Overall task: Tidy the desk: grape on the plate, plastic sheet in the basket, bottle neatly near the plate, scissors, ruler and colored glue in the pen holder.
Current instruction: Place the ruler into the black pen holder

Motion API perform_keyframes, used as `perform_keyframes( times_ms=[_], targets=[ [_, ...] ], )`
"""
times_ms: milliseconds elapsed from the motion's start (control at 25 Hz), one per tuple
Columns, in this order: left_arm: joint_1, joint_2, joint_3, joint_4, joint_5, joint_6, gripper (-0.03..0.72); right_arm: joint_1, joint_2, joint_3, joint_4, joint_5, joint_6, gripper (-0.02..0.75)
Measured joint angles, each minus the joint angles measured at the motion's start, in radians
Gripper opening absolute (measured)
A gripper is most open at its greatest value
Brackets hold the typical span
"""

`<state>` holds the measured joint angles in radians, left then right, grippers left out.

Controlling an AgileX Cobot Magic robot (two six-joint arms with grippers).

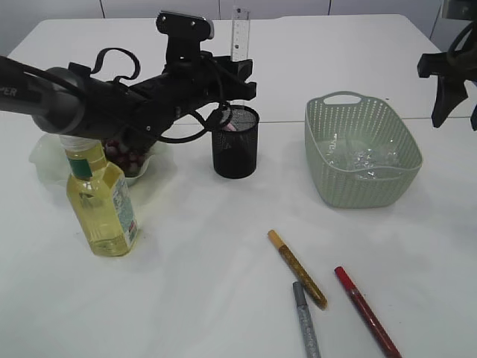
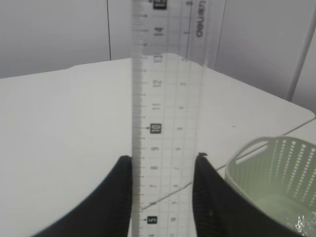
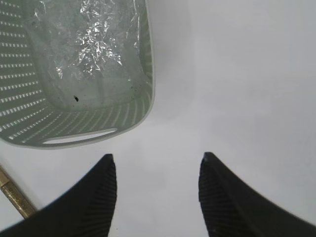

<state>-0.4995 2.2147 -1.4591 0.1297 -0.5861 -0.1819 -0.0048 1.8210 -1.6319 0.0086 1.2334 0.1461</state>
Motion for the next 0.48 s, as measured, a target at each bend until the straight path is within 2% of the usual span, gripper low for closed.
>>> perform_keyframes(
  times_ms=[480],
  targets=[
    [0.001,0.032,-0.006,0.0,-0.01,0.002,0.25,0.0,0.0,0.0,0.0,0.0,0.0,0.398]
  ],
)
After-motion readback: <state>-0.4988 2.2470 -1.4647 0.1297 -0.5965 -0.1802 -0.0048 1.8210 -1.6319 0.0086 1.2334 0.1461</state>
